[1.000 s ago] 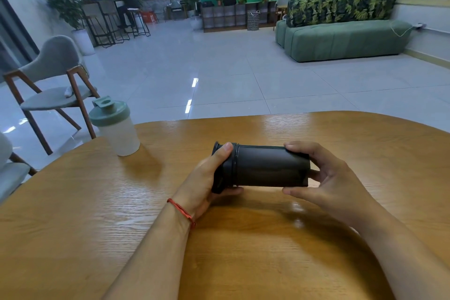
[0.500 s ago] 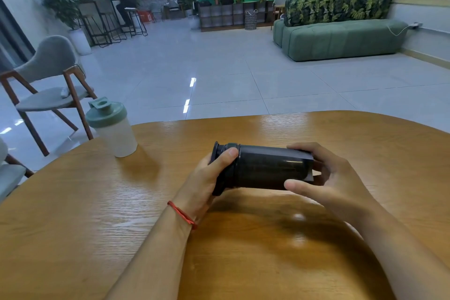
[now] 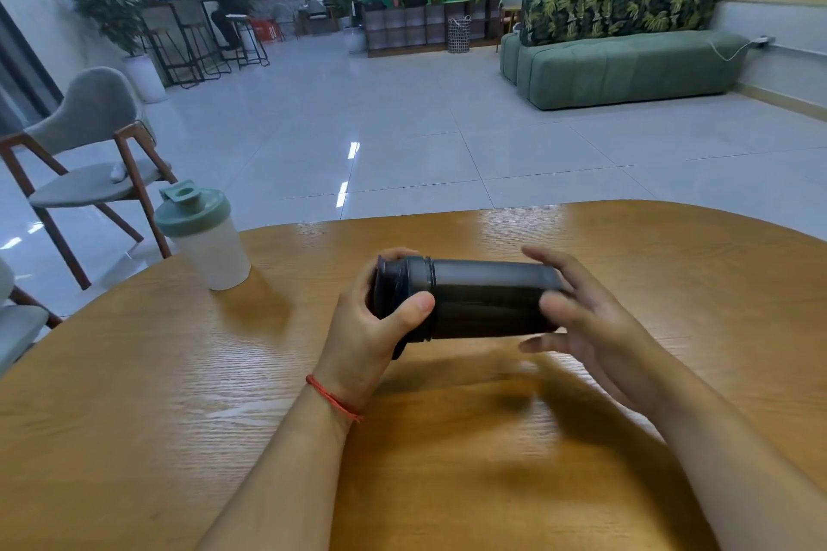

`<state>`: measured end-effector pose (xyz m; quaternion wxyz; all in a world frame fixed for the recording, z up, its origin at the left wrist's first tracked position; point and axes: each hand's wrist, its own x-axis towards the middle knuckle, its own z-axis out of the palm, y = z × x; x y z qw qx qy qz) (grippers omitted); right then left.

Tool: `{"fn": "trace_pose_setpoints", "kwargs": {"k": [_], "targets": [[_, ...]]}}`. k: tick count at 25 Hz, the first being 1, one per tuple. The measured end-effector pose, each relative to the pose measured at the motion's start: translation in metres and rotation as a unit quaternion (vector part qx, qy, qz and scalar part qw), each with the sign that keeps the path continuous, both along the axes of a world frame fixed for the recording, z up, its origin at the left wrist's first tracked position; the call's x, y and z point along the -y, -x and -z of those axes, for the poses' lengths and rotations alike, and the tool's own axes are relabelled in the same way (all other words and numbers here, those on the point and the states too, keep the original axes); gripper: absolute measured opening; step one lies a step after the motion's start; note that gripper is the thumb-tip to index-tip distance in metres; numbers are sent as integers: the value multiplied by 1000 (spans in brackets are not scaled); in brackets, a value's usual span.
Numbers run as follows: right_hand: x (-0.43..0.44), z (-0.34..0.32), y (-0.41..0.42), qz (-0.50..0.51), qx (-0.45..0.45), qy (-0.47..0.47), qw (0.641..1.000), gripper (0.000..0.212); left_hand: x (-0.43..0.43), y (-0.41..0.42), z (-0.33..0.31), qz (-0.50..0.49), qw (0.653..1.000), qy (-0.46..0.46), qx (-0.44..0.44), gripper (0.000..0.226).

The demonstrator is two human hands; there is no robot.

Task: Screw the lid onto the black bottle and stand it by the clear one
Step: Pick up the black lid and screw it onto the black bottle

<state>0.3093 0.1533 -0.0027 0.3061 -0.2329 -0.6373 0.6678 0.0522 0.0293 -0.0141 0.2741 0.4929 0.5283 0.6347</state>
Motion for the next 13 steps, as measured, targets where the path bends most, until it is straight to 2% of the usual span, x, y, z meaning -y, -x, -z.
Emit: {"fn": "trace_pose_setpoints", "kwargs": {"k": [2, 4, 7, 9, 13], "targets": [[5, -3, 7, -9, 7, 69, 998, 53, 1, -5, -1, 26, 999, -8, -17, 56], [7, -2, 8, -23, 34, 62, 997, 48, -1, -11, 0, 28, 999, 9, -14, 50], [6, 0, 7, -13, 28, 44, 999, 38, -5, -16, 3, 14, 999, 31, 27, 48], [6, 0, 4, 7, 51, -26, 998, 33, -6, -15, 4, 8, 997, 56, 59, 54], [12, -3, -3, 11, 122, -176, 977, 55, -8, -10, 3, 52, 980, 130, 143, 58]]}}
